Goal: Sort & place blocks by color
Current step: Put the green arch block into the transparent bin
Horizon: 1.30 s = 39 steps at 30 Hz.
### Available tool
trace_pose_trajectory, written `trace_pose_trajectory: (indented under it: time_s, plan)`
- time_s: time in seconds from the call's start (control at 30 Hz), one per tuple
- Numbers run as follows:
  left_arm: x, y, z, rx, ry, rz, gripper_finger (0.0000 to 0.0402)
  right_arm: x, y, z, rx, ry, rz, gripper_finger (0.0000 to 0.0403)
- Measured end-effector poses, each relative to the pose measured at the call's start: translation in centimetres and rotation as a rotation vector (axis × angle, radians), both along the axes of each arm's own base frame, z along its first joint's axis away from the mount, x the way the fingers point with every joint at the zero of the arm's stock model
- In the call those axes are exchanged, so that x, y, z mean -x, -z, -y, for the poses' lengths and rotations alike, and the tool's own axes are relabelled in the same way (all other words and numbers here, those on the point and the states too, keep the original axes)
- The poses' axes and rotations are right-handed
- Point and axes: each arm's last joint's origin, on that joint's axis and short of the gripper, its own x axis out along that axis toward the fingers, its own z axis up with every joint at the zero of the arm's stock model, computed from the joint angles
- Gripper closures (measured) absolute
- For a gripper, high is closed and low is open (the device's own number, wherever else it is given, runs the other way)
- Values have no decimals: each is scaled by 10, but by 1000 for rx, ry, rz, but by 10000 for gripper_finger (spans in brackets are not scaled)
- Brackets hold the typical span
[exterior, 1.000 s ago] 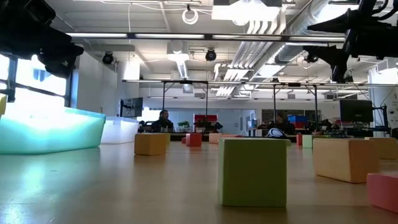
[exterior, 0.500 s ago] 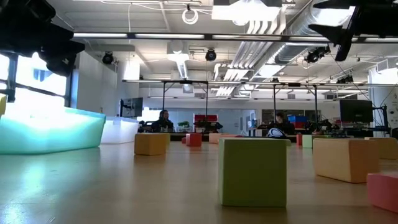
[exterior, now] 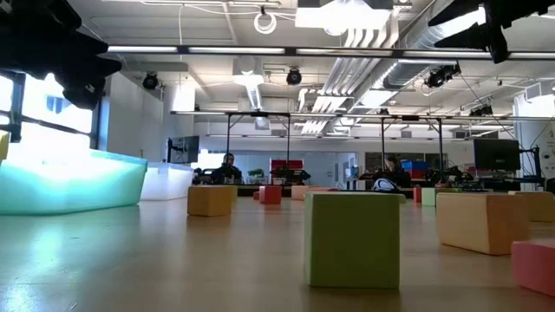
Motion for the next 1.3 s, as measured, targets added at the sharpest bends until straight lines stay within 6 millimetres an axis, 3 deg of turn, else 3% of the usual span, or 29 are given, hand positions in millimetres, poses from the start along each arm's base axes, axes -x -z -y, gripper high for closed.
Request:
trace_pose_trajectory:
  time_s: [0.23,0.47,0.8,0.97,1.3]
  plan:
    - [0,0,0,3,-15,1,270,-23,-15,3,-130,62,-191,201]
    - [0,0,-1,3,-21,3,270,-50,-29,7,-231,114,-271,201]
    - [0,-1,-1,7,-21,15,270,-77,-48,30,-291,158,-395,201]
    - [0,-1,-1,6,-21,11,270,-82,-44,44,-294,143,-529,201]
    - [0,-1,-1,56,-24,14,270,-84,-19,69,-411,58,-801,201]
